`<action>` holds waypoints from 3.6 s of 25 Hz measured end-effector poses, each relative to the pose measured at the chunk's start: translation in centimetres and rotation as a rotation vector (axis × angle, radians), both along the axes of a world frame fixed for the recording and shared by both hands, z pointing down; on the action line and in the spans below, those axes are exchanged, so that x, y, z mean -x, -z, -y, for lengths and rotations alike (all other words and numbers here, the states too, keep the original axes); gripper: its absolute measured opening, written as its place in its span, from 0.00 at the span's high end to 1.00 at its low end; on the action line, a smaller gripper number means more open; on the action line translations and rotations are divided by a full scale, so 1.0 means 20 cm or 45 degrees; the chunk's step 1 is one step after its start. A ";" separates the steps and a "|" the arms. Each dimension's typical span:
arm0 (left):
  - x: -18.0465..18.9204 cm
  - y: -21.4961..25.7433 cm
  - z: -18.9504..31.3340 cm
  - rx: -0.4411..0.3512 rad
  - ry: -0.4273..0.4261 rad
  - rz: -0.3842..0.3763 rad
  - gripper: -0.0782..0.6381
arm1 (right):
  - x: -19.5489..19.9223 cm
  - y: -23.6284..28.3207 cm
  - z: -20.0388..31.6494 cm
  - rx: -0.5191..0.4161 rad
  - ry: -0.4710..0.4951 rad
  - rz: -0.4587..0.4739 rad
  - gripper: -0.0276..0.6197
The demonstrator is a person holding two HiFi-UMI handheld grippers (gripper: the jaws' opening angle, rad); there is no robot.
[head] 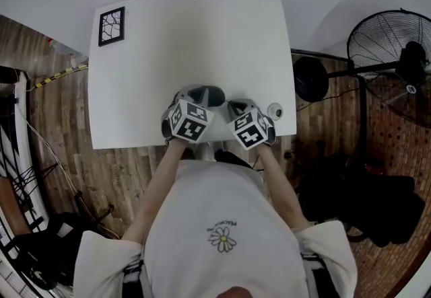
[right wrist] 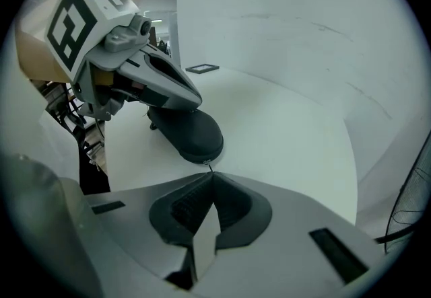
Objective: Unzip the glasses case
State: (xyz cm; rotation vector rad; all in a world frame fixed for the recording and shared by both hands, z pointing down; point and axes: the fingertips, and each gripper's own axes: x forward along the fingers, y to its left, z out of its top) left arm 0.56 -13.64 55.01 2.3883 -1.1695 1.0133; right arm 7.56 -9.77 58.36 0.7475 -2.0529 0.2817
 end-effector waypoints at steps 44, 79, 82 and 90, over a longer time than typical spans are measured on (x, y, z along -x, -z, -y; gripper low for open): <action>-0.01 0.00 -0.04 -0.056 -0.008 -0.037 0.87 | 0.05 -0.08 0.03 -0.159 0.678 -0.387 0.92; -0.02 -0.01 -0.06 -0.098 -0.045 -0.010 0.87 | 0.04 -0.08 0.03 -0.010 0.419 -0.278 0.95; -0.01 0.00 -0.06 -0.095 -0.050 -0.014 0.87 | 0.05 -0.08 0.10 -0.038 0.437 -0.319 0.95; 0.03 0.03 -0.14 -0.096 -0.062 0.029 0.87 | 0.12 -0.07 -0.04 -0.025 0.611 -0.330 0.95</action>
